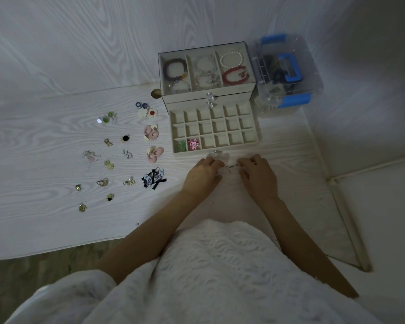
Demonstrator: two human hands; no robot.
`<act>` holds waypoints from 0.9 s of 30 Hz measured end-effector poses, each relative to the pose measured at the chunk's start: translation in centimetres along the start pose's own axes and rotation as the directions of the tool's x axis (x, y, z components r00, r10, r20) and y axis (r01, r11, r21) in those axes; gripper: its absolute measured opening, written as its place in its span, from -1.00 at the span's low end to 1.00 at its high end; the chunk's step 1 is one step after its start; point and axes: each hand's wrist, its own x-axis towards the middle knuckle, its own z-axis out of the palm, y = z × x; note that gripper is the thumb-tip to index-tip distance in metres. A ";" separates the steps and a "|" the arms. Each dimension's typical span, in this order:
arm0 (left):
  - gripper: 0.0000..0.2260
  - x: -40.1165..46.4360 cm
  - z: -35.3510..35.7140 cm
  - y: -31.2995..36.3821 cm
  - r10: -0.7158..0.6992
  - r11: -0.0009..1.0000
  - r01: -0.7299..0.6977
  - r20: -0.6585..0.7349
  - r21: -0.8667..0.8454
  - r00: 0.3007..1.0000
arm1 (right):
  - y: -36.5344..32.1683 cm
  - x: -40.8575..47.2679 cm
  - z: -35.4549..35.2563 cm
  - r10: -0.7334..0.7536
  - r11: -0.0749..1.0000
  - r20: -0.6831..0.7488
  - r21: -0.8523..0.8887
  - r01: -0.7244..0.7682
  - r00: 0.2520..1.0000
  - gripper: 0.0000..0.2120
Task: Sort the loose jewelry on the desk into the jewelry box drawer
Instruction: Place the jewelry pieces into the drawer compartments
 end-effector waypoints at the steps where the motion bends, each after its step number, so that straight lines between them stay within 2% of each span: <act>1: -0.78 0.2 0.0 0.0 0.005 1.000 -0.005 0.007 -0.004 1.000 | 0.0 0.1 0.1 0.001 1.000 0.010 0.009 -0.001 1.000 -0.81; 6: -0.85 0.0 -0.5 -1.1 0.047 0.999 -0.047 0.014 0.009 0.999 | 0.5 0.3 0.0 0.036 0.998 -0.016 0.049 -0.035 0.999 -0.89; 10: -0.92 -1.2 -1.5 -1.9 0.125 0.985 -0.139 -0.138 -0.100 0.983 | 0.5 0.4 -0.7 0.083 0.980 -0.107 0.189 -0.062 0.991 -0.93; 13: -0.95 -0.8 -2.9 -2.1 0.037 0.979 -0.098 -0.315 -0.180 0.948 | -0.5 1.0 -1.6 0.076 0.955 -0.179 0.297 -0.020 0.981 -0.94; 17: -0.92 2.0 -4.5 -2.2 -0.070 0.978 -0.014 -0.386 -0.210 0.920 | -2.6 2.9 -2.5 0.024 0.931 -0.179 0.363 0.043 0.984 -0.94; 19: -0.93 3.4 -5.0 -2.2 -0.082 0.986 0.021 -0.363 -0.168 0.928 | -3.4 3.9 -2.7 0.005 0.915 -0.194 0.397 0.074 0.981 -0.94; 22: -0.91 5.1 -5.4 -2.2 -0.085 0.996 0.079 -0.237 -0.037 0.968 | -4.3 5.1 -2.8 -0.024 0.895 -0.201 0.432 0.111 0.979 -0.94; 27: -0.88 6.2 -5.3 -2.1 0.027 0.995 -0.019 -0.090 0.095 0.996 | -5.0 6.5 -2.5 -0.063 0.880 -0.155 0.457 0.128 0.986 -0.94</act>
